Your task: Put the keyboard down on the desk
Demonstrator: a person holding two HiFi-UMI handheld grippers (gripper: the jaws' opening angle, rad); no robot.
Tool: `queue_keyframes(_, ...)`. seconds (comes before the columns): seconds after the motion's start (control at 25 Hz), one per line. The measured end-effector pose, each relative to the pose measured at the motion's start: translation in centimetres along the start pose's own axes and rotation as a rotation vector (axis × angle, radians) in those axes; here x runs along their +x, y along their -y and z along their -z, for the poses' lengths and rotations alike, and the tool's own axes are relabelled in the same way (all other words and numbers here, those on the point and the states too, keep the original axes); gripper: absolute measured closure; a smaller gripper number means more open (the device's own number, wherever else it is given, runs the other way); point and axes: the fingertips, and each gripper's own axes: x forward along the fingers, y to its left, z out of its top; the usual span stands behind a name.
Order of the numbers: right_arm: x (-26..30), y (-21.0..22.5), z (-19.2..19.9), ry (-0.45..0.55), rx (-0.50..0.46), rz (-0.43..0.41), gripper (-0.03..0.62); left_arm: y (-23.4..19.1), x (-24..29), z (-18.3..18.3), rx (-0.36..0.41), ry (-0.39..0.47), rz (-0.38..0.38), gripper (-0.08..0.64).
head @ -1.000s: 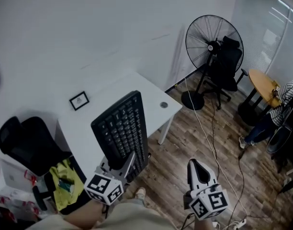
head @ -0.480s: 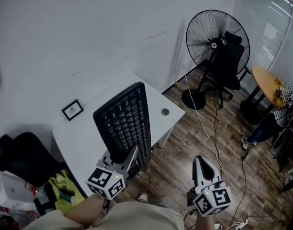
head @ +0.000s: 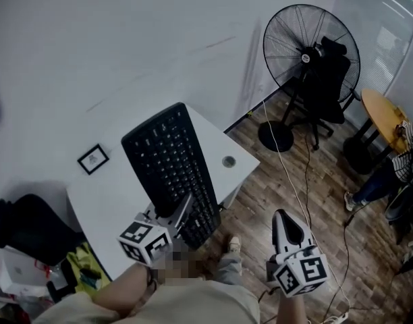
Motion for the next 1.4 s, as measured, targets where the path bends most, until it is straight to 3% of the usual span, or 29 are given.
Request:
queue_keyframes(0.2,4.9,4.6,-1.0,-0.018,0.035,-0.052,0.565,-1.0,5.4,0.5,0.004,-0.059,-0.037,0.477)
queue_keyframes(0.56,12.9,11.5,-3.8,-0.059,0.019,-0.187,0.565,-4.0,14.3,1.4,-0.041,-0.103,-0.190,0.477)
queue_keyframes(1.0,18.3,15.1,-2.9,-0.129,0.004,-0.254,0.565,-9.8,18.3,4.8,-0.305,-0.122,-0.311,0.477)
queue_keyframes(1.16,19.6,14.6,-2.2,-0.151,0.010,-0.260,0.565,-11.7,19.2,6.2,-0.380,-0.157,-0.301,0.477)
queue_keyframes(1.4,21.9,14.3,-2.2,-0.182,0.010,-0.250,0.565,-14.6,22.5,9.1,-0.429,-0.254,-0.278,0.477)
